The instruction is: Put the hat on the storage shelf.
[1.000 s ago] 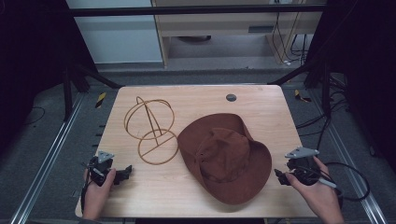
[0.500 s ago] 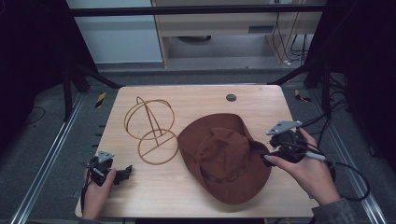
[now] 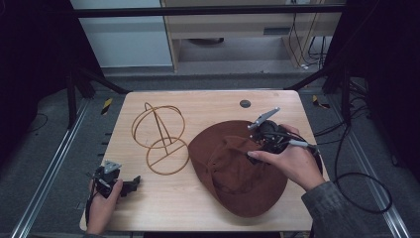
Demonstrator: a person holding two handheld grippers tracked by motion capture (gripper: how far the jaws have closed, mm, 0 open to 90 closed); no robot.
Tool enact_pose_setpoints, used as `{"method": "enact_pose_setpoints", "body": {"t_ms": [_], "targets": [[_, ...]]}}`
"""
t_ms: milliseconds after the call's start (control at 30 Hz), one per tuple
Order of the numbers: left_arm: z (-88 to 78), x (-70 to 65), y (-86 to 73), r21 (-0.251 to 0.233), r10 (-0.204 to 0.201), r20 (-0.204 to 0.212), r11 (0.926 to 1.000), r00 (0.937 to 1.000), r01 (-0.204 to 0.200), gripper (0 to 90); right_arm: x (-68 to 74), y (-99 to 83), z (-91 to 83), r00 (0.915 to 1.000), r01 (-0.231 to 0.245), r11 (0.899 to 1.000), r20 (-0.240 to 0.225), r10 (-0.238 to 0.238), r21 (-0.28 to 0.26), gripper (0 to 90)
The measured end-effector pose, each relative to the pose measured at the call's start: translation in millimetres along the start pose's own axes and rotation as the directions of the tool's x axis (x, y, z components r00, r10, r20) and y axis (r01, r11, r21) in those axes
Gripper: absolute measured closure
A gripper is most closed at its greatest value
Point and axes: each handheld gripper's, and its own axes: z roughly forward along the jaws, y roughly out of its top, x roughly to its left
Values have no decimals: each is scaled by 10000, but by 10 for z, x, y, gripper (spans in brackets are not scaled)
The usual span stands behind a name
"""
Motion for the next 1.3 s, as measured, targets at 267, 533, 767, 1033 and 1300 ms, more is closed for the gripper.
{"method": "enact_pose_setpoints", "body": {"t_ms": [267,533,767,1033,1300], "targets": [[0,0,0,2,-2,3,10000,10000,2,0,27,189,241,9975,34,9998,-707,-20,209,261],[1,0,0,-3,-1,13,10000,10000,1,0,63,267,371,9970,112,9991,-768,-80,404,337],[2,1,3,9,37,32,10000,10000,-37,0,95,342,495,9961,-13,9986,-881,60,538,271],[3,2,4,4,29,37,10000,10000,-29,0,31,327,760,9895,-744,9936,-1176,842,855,269],[4,1,4,0,27,40,10000,10000,-27,0,23,287,929,9889,-912,9872,-1052,1053,1312,292]]}}
